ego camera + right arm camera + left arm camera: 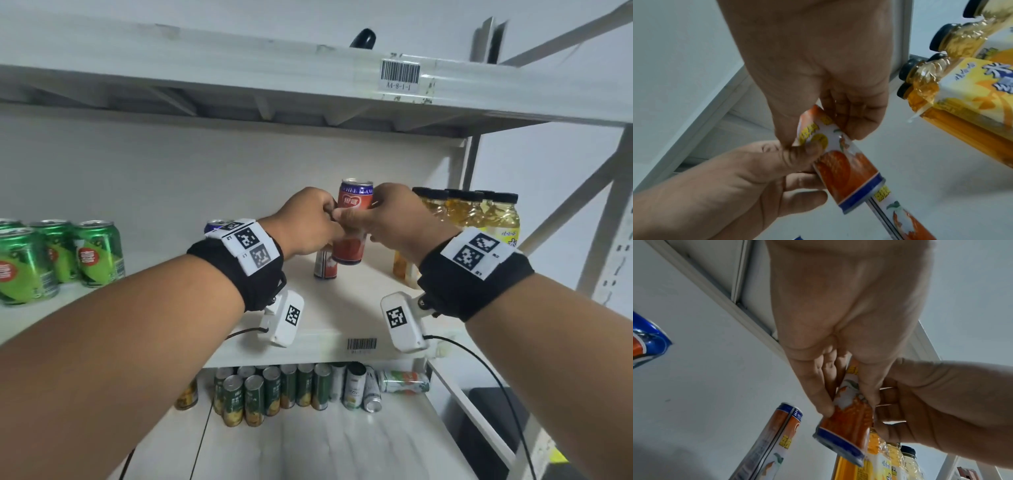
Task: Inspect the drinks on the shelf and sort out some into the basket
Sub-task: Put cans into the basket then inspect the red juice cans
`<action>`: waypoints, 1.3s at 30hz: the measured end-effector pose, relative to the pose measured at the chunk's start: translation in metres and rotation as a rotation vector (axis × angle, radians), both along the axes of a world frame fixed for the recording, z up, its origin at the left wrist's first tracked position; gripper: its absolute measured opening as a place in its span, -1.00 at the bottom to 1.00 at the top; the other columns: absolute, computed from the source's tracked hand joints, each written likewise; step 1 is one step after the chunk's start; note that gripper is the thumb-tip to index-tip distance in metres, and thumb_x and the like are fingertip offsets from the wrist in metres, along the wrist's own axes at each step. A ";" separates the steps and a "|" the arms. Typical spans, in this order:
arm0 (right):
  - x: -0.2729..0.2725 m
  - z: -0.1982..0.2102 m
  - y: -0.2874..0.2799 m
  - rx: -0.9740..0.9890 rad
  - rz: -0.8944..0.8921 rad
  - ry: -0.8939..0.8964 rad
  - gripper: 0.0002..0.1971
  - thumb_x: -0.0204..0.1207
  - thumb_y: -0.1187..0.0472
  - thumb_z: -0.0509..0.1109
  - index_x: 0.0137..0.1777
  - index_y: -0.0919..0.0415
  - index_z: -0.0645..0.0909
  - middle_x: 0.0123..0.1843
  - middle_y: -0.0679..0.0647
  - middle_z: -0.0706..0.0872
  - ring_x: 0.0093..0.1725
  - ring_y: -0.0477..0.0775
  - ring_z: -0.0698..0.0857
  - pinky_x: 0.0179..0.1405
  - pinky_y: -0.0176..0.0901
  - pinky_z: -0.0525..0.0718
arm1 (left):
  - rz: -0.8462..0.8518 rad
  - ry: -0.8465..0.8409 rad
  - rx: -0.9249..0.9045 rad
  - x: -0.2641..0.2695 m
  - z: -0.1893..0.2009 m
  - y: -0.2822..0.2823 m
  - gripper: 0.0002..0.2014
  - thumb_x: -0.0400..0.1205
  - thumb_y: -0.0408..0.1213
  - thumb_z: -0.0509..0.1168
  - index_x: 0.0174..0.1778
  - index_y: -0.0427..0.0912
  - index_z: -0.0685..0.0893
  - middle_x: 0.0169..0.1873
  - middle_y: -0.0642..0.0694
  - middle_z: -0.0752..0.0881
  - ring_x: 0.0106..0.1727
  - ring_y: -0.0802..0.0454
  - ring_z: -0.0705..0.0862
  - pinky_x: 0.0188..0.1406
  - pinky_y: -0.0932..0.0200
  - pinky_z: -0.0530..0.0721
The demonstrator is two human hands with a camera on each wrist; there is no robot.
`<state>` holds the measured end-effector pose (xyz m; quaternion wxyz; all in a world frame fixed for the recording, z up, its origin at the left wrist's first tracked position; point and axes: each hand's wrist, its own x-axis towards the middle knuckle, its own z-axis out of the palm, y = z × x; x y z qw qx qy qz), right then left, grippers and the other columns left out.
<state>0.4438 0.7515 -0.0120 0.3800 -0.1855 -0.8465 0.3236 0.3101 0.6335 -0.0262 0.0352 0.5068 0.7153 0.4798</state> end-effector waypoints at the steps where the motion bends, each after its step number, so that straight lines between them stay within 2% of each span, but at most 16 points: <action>1: 0.000 -0.002 0.000 0.001 0.006 -0.001 -0.53 0.34 -0.15 0.77 -0.04 0.22 0.78 -0.18 0.13 0.86 -0.19 0.11 0.84 -0.19 0.05 0.81 | 0.011 0.002 0.016 0.000 -0.001 0.000 -0.68 0.54 -0.42 0.65 0.06 -0.54 0.73 0.01 -0.52 0.85 0.10 -0.48 0.88 0.15 -0.45 0.87; 4: 0.004 -0.003 0.006 -0.065 0.042 0.044 -0.63 0.38 -0.04 0.77 -0.07 0.24 0.80 -0.20 0.13 0.87 -0.26 0.04 0.84 -0.26 -0.09 0.77 | -0.028 0.007 0.029 0.004 -0.001 0.000 -0.59 0.48 -0.24 0.72 0.02 -0.49 0.78 0.00 -0.43 0.88 0.13 -0.40 0.89 0.23 -0.40 0.85; 7: 0.009 -0.003 0.012 -0.184 0.138 0.117 -0.69 0.47 0.08 0.72 0.08 0.25 0.80 -0.05 0.15 0.90 -0.06 0.13 0.90 0.01 0.01 0.89 | -0.076 -0.020 -0.009 0.010 -0.003 0.003 -0.54 0.39 -0.05 0.71 0.05 -0.29 0.82 0.02 -0.24 0.92 0.12 -0.18 0.91 0.33 -0.30 0.84; 9: 0.011 -0.003 0.015 -0.221 0.186 0.153 -0.70 0.54 0.16 0.66 0.19 0.28 0.77 0.04 0.17 0.89 0.05 0.19 0.90 0.12 0.12 0.89 | -0.093 -0.058 -0.005 0.012 -0.004 0.008 -0.50 0.33 -0.03 0.67 0.08 -0.27 0.83 0.05 -0.25 0.92 0.16 -0.21 0.91 0.36 -0.29 0.83; 12: 0.010 -0.002 0.022 -0.205 0.208 0.129 -0.70 0.58 0.17 0.60 0.24 0.27 0.74 0.09 0.19 0.88 0.12 0.24 0.88 0.15 0.12 0.88 | -0.051 -0.095 0.018 0.012 -0.003 0.016 -0.33 0.13 0.07 0.77 -0.03 -0.35 0.82 -0.02 -0.30 0.92 0.07 -0.25 0.94 0.25 -0.31 0.88; 14: 0.009 -0.002 0.028 -0.177 0.191 0.056 -0.58 0.49 0.05 0.70 0.24 0.22 0.71 0.08 0.17 0.87 0.09 0.20 0.87 0.13 0.12 0.87 | -0.025 -0.085 -0.006 0.013 -0.002 0.024 -0.36 0.05 0.11 0.80 -0.15 -0.28 0.85 -0.10 -0.25 0.93 -0.02 -0.19 0.96 0.15 -0.28 0.92; 17: 0.007 0.000 0.037 -0.096 0.143 -0.004 -0.48 0.36 -0.01 0.78 0.19 0.23 0.70 0.02 0.18 0.86 0.03 0.22 0.85 0.11 0.19 0.87 | 0.029 0.002 -0.054 0.014 -0.001 0.036 -0.60 0.16 0.03 0.85 -0.29 -0.10 0.89 -0.24 -0.11 0.93 -0.14 -0.08 0.95 0.04 -0.21 0.95; 19: 0.004 0.002 0.046 -0.077 0.133 0.003 -0.51 0.34 0.05 0.80 0.15 0.25 0.70 0.00 0.20 0.85 0.03 0.26 0.85 0.10 0.24 0.87 | 0.068 0.039 -0.070 0.014 0.000 0.044 -0.59 0.25 -0.02 0.86 -0.25 -0.18 0.86 -0.23 -0.13 0.92 -0.11 -0.12 0.95 0.09 -0.23 0.94; 21: -0.002 0.004 0.057 -0.024 0.109 -0.016 -0.52 0.31 0.08 0.79 0.14 0.21 0.69 -0.03 0.15 0.84 -0.01 0.20 0.85 0.02 0.16 0.88 | 0.076 0.068 -0.111 0.013 0.003 0.049 -0.60 0.34 -0.08 0.84 -0.13 -0.20 0.84 -0.17 -0.15 0.92 -0.04 -0.15 0.93 0.18 -0.25 0.91; 23: -0.009 0.007 0.068 0.059 0.076 -0.056 -0.47 0.28 0.07 0.78 0.18 0.14 0.65 0.00 0.08 0.82 -0.01 0.13 0.83 -0.04 0.09 0.87 | 0.112 0.132 -0.167 0.010 0.007 0.053 -0.64 0.42 -0.11 0.80 -0.08 -0.20 0.83 -0.21 -0.09 0.88 -0.11 -0.09 0.87 0.20 -0.23 0.89; 25: -0.016 0.011 0.080 0.185 0.048 -0.105 -0.42 0.27 0.04 0.76 0.24 0.10 0.61 0.07 0.03 0.77 0.02 0.08 0.78 -0.10 0.02 0.83 | 0.181 0.222 -0.206 0.004 0.010 0.056 -0.68 0.47 -0.13 0.76 -0.04 -0.18 0.82 -0.22 -0.03 0.81 -0.15 -0.03 0.78 0.16 -0.17 0.87; 29: -0.034 0.013 0.096 0.421 0.054 -0.233 -0.47 0.34 0.01 0.71 0.28 0.07 0.64 0.16 -0.03 0.70 0.12 0.06 0.67 -0.13 -0.16 0.62 | 0.341 0.429 -0.255 -0.012 0.016 0.065 -0.80 0.56 -0.16 0.65 0.00 -0.10 0.80 -0.13 0.06 0.77 -0.04 -0.02 0.77 0.05 0.08 0.79; 31: -0.044 0.012 0.101 0.471 0.068 -0.293 -0.49 0.35 0.01 0.70 0.27 0.06 0.65 0.14 -0.02 0.70 0.11 0.08 0.66 -0.13 -0.17 0.59 | 0.397 0.495 -0.278 -0.020 0.017 0.072 -0.77 0.58 -0.12 0.61 0.06 -0.10 0.79 -0.05 0.03 0.76 0.02 -0.04 0.74 0.01 0.12 0.72; 35: -0.062 0.010 0.114 0.559 0.095 -0.381 -0.53 0.39 -0.01 0.66 0.26 0.06 0.65 0.15 0.03 0.71 0.07 0.11 0.63 -0.19 -0.14 0.57 | 0.469 0.593 -0.373 -0.036 0.014 0.090 -0.62 0.61 -0.04 0.53 0.27 -0.14 0.74 0.12 -0.06 0.75 0.16 -0.11 0.70 0.11 0.09 0.69; 37: -0.070 0.007 0.119 0.554 0.122 -0.381 -0.50 0.42 0.01 0.64 0.34 0.06 0.64 0.16 0.00 0.69 0.09 0.10 0.61 -0.08 -0.14 0.58 | 0.490 0.626 -0.428 -0.042 0.012 0.098 -0.52 0.61 -0.02 0.50 0.39 -0.18 0.70 0.22 -0.14 0.76 0.22 -0.16 0.69 0.15 0.07 0.70; 39: -0.075 0.004 0.124 0.541 0.151 -0.375 -0.48 0.44 0.02 0.63 0.39 0.06 0.63 0.15 -0.02 0.64 0.11 0.07 0.58 -0.01 -0.16 0.57 | 0.506 0.633 -0.494 -0.045 0.009 0.106 -0.47 0.62 0.00 0.47 0.43 -0.24 0.68 0.26 -0.21 0.75 0.26 -0.22 0.70 0.24 -0.05 0.75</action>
